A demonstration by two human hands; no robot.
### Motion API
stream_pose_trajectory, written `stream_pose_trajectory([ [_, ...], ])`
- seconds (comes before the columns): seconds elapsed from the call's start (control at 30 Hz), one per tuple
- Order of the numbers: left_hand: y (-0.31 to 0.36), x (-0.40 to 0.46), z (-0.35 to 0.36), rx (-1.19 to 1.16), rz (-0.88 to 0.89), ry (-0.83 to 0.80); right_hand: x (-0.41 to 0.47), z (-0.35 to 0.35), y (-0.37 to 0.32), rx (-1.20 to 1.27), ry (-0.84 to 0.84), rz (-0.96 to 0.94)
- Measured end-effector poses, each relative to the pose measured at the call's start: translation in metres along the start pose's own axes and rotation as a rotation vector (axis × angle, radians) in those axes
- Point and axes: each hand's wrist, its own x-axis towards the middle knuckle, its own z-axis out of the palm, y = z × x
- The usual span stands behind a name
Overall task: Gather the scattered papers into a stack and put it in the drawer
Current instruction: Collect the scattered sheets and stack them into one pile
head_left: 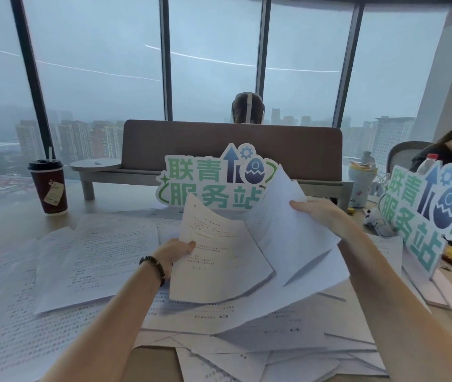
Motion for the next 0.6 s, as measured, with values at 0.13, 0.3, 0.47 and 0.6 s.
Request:
stream_pose_trajectory([
  [0.13,0.001,-0.004,0.0,0.021,0.016,0.022,-0.005,-0.003,-0.032,-0.063,0.006,-0.049],
  [0.3,0.003,-0.005,0.001,0.029,0.033,0.039,-0.019,-0.005,-0.073,-0.091,0.042,-0.161],
  [0.47,0.006,-0.011,0.001,-0.044,0.037,0.021,-0.036,-0.022,-0.098,0.115,0.105,-0.279],
  [0.6,0.006,-0.013,0.0,-0.1,0.082,-0.005,-0.04,-0.023,-0.095,0.36,0.104,-0.278],
])
